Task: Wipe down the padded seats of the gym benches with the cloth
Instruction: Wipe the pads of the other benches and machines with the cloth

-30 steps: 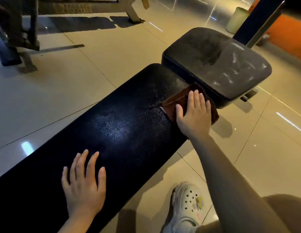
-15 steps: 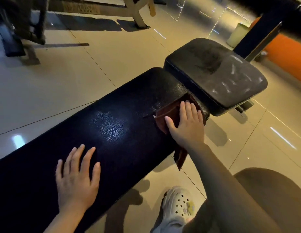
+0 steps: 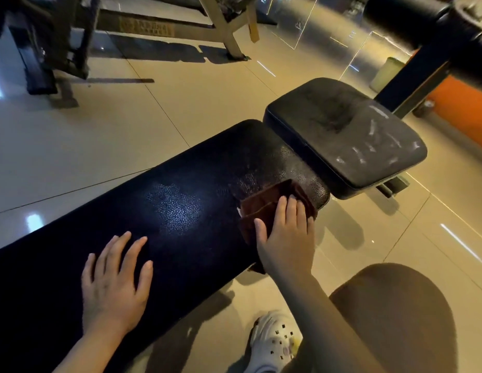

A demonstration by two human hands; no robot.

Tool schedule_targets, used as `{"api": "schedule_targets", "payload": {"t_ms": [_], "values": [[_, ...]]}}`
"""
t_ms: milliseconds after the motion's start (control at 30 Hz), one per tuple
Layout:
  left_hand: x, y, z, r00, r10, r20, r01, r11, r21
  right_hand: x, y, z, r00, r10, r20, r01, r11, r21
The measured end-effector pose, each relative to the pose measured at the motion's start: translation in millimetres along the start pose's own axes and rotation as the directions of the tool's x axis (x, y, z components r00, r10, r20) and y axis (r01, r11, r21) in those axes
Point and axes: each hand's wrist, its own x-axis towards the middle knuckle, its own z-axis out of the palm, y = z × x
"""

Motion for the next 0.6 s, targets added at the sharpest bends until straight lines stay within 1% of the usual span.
{"api": "schedule_targets", "payload": {"t_ms": [67, 167, 233, 333, 400, 500, 533, 600], "values": [[1, 2, 3, 1.0, -0.012, -0.001, 0.012, 1.0, 0.002, 1, 11, -2, 0.998, -0.058, 0.016, 0.058, 0.998, 0.0], [1, 4, 3, 1.0, -0.015, 0.001, 0.015, 1.0, 0.014, 32, 26, -4, 0.991, -0.132, 0.0, 0.132, 0.991, -0.028], [2, 4, 4, 1.0, -0.017, 0.014, 0.017, 1.0, 0.011, 62, 30, -7, 0.985, -0.166, 0.043, 0.168, 0.984, -0.052], [2, 3, 4, 1.0, -0.015, 0.014, 0.014, 1.0, 0.025, 103, 29, -13, 0.967, -0.236, 0.096, 0.245, 0.963, -0.109], [2, 1, 4, 1.0, -0.017, 0.018, 0.017, 0.999, 0.028, 116, 18, -12, 0.966, -0.241, 0.091, 0.251, 0.958, -0.139], [1, 2, 4, 1.0, -0.023, 0.016, 0.023, 0.999, 0.023, 108, -4, -5, 0.981, -0.193, 0.035, 0.196, 0.975, -0.108], [1, 2, 4, 1.0, -0.027, 0.016, 0.026, 0.999, 0.028, 98, -13, -1, 0.976, -0.215, 0.032, 0.217, 0.972, -0.095], [2, 2, 3, 1.0, -0.026, 0.017, 0.026, 0.999, 0.034, 69, -29, 6, 0.95, -0.31, 0.043, 0.312, 0.948, -0.064]]}}
